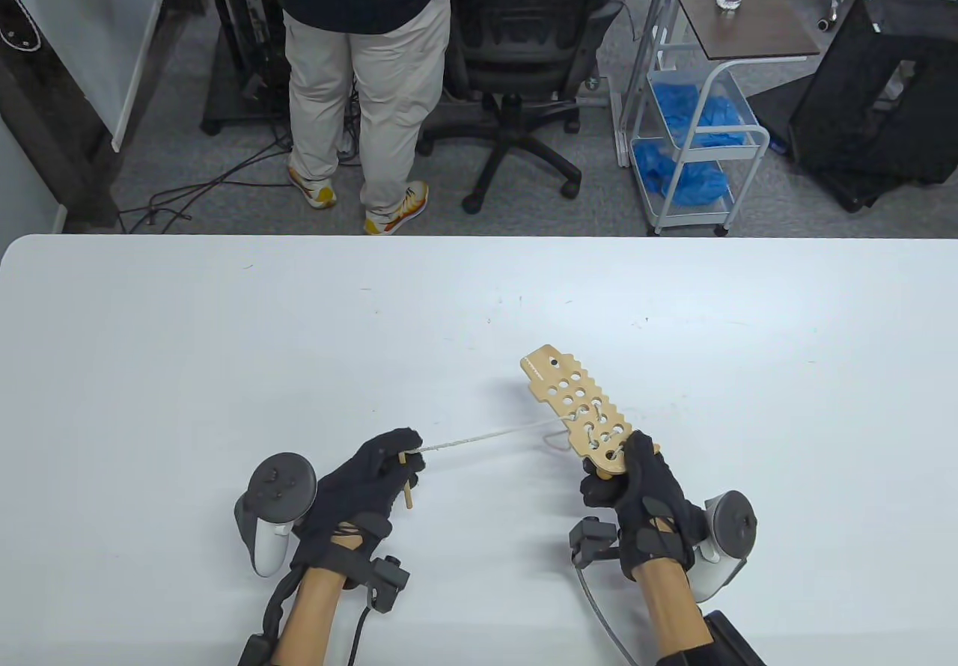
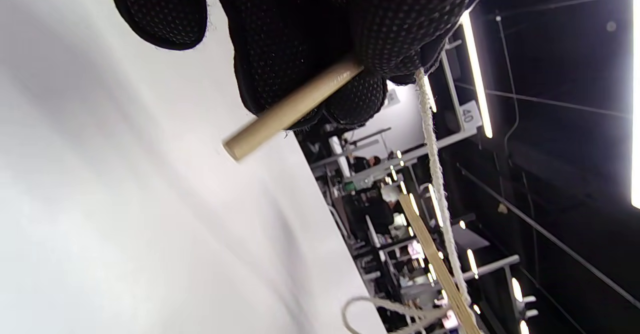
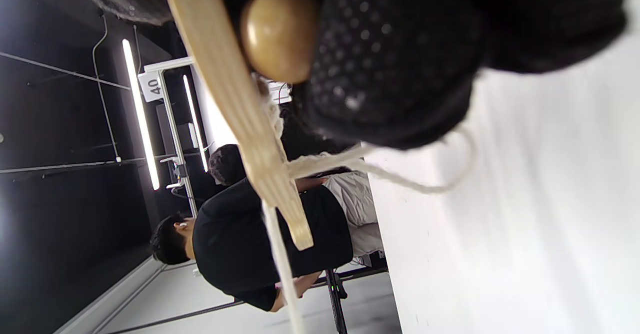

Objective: Remove rope from all holes on crocodile lacing toy

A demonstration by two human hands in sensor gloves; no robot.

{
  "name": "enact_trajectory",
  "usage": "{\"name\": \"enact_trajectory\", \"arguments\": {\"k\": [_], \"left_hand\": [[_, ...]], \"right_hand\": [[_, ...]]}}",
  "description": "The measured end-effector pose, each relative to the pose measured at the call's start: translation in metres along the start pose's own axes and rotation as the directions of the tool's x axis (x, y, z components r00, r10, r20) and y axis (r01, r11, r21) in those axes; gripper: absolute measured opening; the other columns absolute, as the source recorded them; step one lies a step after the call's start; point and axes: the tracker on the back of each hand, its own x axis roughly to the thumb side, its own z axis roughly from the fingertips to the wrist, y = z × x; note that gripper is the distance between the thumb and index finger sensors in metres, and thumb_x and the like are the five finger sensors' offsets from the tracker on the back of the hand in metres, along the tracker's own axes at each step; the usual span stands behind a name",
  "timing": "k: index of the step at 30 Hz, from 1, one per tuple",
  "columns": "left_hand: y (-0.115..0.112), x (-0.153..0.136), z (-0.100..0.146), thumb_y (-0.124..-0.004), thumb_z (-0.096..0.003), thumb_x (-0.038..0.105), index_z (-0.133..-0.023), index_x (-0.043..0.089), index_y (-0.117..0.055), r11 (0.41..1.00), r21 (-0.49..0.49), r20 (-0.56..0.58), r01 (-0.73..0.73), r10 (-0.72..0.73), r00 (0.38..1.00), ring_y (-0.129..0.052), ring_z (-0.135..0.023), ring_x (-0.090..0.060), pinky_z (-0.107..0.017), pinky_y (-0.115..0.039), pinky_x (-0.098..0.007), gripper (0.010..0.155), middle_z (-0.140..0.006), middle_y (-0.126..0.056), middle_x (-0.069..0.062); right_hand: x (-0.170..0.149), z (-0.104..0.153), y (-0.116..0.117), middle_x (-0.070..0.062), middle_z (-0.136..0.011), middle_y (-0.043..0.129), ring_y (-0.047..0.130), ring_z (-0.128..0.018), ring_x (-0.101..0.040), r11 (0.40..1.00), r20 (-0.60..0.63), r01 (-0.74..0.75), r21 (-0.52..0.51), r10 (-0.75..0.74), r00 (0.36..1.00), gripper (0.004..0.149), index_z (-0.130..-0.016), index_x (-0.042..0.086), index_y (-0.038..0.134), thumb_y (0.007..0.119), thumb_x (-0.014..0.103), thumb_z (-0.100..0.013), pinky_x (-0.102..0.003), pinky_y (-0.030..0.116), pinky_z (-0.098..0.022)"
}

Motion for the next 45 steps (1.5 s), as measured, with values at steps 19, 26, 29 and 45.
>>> {"name": "enact_trajectory", "arguments": {"k": [19, 26, 29, 45], "left_hand": [[0.043, -0.024, 0.002, -0.083, -0.0483, 0.042, -0.091, 0.036, -0.081, 0.975, 0.207, -0.059, -0.076, 0.09, 0.994, -0.103, -0.058, -0.011, -0.063, -0.078, -0.053, 0.043, -0.072, -0.105, 0.007], [0.052, -0.029, 0.006, -0.081, -0.0492, 0.044, -0.092, 0.037, -0.078, 0.953, 0.279, -0.06, -0.116, 0.137, 0.989, -0.102, -0.055, -0.01, -0.063, -0.078, -0.051, 0.043, -0.07, -0.103, 0.008], [0.056, -0.034, 0.008, -0.081, -0.0498, 0.044, -0.092, 0.037, -0.077, 0.936, 0.323, -0.068, -0.142, 0.172, 0.983, -0.101, -0.056, -0.008, -0.064, -0.078, -0.051, 0.043, -0.071, -0.102, 0.009], [0.04, -0.026, 0.008, -0.081, -0.0493, 0.044, -0.089, 0.038, -0.082, 0.938, 0.33, -0.059, -0.105, 0.131, 0.99, -0.101, -0.051, -0.01, -0.062, -0.078, -0.052, 0.041, -0.066, -0.103, 0.008]], "right_hand": [[-0.003, -0.011, -0.03, -0.024, -0.064, 0.092, 0.099, -0.03, -0.031, 0.972, -0.078, 0.199, -0.127, -0.209, 0.975, 0.049, -0.072, 0.001, 0.078, 0.07, 0.044, -0.05, -0.056, 0.082, -0.029], [-0.008, -0.012, -0.037, -0.023, -0.067, 0.091, 0.099, -0.034, -0.031, 0.94, -0.098, 0.301, -0.16, -0.318, 0.943, 0.049, -0.074, 0.002, 0.077, 0.069, 0.045, -0.05, -0.055, 0.082, -0.032], [-0.01, -0.012, -0.041, -0.022, -0.069, 0.09, 0.099, -0.036, -0.031, 0.923, -0.096, 0.343, -0.173, -0.362, 0.927, 0.049, -0.075, 0.003, 0.076, 0.068, 0.045, -0.051, -0.055, 0.082, -0.033], [-0.013, -0.004, -0.012, -0.025, -0.067, 0.091, 0.099, -0.033, -0.033, 0.98, -0.099, 0.196, -0.046, -0.199, 0.975, 0.049, -0.073, 0.001, 0.077, 0.071, 0.043, -0.05, -0.057, 0.081, -0.031]]}}
